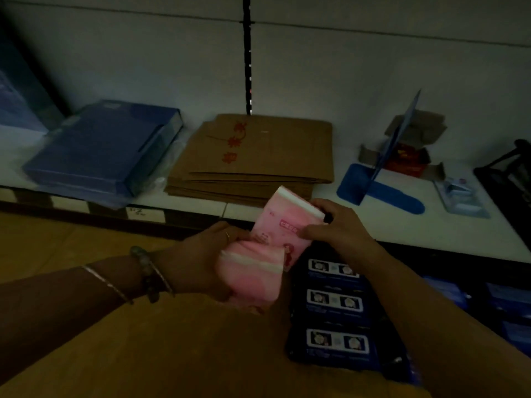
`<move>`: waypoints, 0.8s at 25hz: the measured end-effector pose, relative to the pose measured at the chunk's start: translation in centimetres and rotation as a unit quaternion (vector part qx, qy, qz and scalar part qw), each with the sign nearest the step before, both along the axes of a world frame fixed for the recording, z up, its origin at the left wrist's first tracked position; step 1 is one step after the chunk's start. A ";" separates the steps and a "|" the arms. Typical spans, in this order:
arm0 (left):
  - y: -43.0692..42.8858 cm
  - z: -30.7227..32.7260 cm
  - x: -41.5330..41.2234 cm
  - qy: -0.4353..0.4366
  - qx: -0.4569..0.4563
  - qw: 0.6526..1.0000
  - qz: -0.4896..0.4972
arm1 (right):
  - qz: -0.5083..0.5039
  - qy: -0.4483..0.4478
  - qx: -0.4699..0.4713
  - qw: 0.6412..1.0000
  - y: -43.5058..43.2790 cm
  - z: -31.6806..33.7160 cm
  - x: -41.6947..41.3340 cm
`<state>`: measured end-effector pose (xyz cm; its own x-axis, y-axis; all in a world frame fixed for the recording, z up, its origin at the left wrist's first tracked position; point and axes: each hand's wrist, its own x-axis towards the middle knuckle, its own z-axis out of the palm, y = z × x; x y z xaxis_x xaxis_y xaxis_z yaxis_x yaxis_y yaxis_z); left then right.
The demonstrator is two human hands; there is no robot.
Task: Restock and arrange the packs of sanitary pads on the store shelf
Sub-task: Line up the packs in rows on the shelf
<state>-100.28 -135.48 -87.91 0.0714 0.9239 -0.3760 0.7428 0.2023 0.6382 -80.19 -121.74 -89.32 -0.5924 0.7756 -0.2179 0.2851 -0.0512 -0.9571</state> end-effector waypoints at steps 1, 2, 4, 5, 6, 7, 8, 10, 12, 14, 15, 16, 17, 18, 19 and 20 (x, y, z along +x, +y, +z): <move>0.5 0.2 0.1 -0.018 0.011 1.000 -0.005 | -0.012 0.018 -0.003 1.000 0.3 0.4 0.2; 1.0 0.5 0.2 -0.032 0.022 0.999 -0.007 | -0.026 0.026 0.001 0.999 0.5 0.9 0.1; 1.8 1.6 0.3 -0.046 0.025 0.999 -0.006 | -0.069 0.023 0.003 0.997 0.3 2.2 -0.4; 1.9 2.3 0.3 -0.041 0.025 0.999 -0.003 | -0.095 0.017 0.006 0.995 -0.1 2.9 -0.6; 1.8 3.1 0.2 -0.033 0.025 0.999 0.000 | -0.117 0.012 0.012 0.993 -0.7 3.7 -0.6; 1.5 3.7 -0.1 -0.024 0.023 0.999 0.003 | -0.135 0.010 0.020 0.991 -1.5 4.6 -0.6; 1.0 4.4 -0.4 -0.023 0.013 1.000 0.009 | -0.146 0.013 0.026 0.989 -2.3 5.5 -0.4; 0.2 6.4 -1.3 -0.032 -0.020 0.999 0.016 | -0.163 0.027 0.020 0.986 -3.6 8.2 0.0; -0.5 9.4 -1.7 -0.038 -0.037 0.999 0.013 | -0.167 0.023 0.007 0.986 -5.2 10.8 0.8; -1.0 12.8 -1.2 -0.046 -0.049 0.998 0.007 | -0.174 0.015 -0.026 0.984 -7.1 13.5 1.7; -1.4 14.3 -0.8 -0.049 -0.053 0.997 0.008 | -0.174 0.006 -0.037 0.984 -8.0 14.9 2.2; -1.8 15.9 -0.5 -0.052 -0.054 0.997 0.003 | -0.171 -0.002 -0.044 0.984 -8.7 16.3 2.6; -2.1 18.1 0.0 -0.055 -0.055 0.997 -0.001 | -0.170 -0.007 -0.043 0.984 -9.2 18.4 3.1; -2.5 20.4 0.3 -0.062 -0.058 0.996 -0.003 | -0.167 -0.010 -0.036 0.985 -9.5 20.9 3.3; -2.7 23.0 0.5 -0.064 -0.070 0.996 -0.001 | -0.162 -0.014 -0.031 0.986 -9.7 23.5 3.6; -2.9 25.5 0.6 -0.071 -0.068 0.995 -0.007 | -0.155 -0.020 -0.029 0.987 -9.8 26.2 3.8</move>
